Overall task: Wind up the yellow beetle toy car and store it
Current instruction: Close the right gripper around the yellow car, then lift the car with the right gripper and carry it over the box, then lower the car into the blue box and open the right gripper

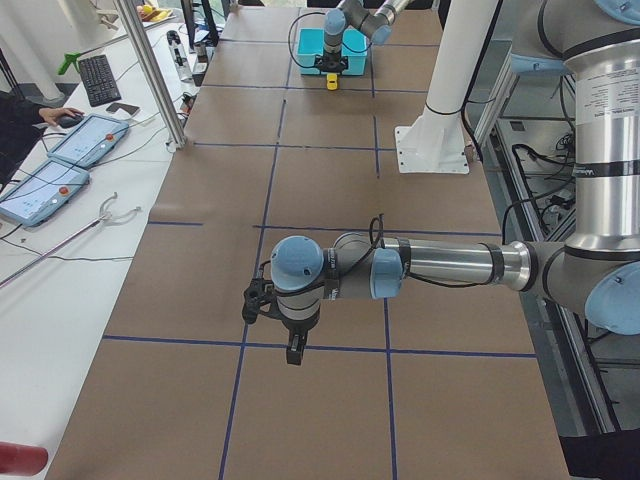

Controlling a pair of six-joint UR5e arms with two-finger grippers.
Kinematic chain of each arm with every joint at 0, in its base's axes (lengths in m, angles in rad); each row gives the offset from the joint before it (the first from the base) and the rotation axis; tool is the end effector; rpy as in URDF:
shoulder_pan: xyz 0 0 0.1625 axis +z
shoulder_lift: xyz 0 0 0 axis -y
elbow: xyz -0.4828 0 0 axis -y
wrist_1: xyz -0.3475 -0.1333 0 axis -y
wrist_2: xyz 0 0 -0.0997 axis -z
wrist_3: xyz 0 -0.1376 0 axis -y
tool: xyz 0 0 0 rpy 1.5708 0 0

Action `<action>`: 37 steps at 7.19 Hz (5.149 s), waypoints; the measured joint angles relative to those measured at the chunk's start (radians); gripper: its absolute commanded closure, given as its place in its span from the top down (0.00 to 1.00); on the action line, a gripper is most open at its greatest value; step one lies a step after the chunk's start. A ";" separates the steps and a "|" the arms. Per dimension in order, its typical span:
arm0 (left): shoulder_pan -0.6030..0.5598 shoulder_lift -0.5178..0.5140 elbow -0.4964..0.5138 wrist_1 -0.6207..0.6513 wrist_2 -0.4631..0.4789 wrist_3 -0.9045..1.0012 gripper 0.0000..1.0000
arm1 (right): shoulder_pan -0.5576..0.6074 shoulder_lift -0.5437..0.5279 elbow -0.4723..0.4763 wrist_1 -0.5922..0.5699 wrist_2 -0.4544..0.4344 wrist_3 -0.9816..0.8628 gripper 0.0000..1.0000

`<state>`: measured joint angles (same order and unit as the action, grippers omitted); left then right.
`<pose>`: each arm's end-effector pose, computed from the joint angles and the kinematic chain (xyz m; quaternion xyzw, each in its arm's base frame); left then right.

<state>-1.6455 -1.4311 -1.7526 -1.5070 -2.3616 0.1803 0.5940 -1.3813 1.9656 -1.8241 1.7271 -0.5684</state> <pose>-0.0636 -0.3738 0.7249 0.0391 0.3833 0.0445 0.9217 -0.3677 -0.3833 0.5411 0.1452 -0.1087 -0.6956 0.6952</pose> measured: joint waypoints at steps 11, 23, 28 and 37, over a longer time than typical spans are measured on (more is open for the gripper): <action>-0.001 -0.005 -0.018 -0.004 0.002 0.001 1.00 | -0.012 0.005 -0.115 0.061 0.026 -0.017 0.24; -0.002 -0.002 -0.020 -0.004 0.002 0.002 1.00 | 0.158 -0.093 0.197 -0.268 0.092 -0.216 0.24; -0.003 0.000 -0.023 -0.004 0.002 0.002 1.00 | 0.292 -0.245 0.124 -0.052 0.119 -0.354 0.24; -0.004 0.003 -0.037 -0.004 0.004 0.003 1.00 | 0.300 -0.238 -0.072 0.068 0.195 -0.341 0.93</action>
<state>-1.6490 -1.4278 -1.7896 -1.5110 -2.3574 0.1829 0.8936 -1.6196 1.8941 -1.7556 1.9224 -0.9094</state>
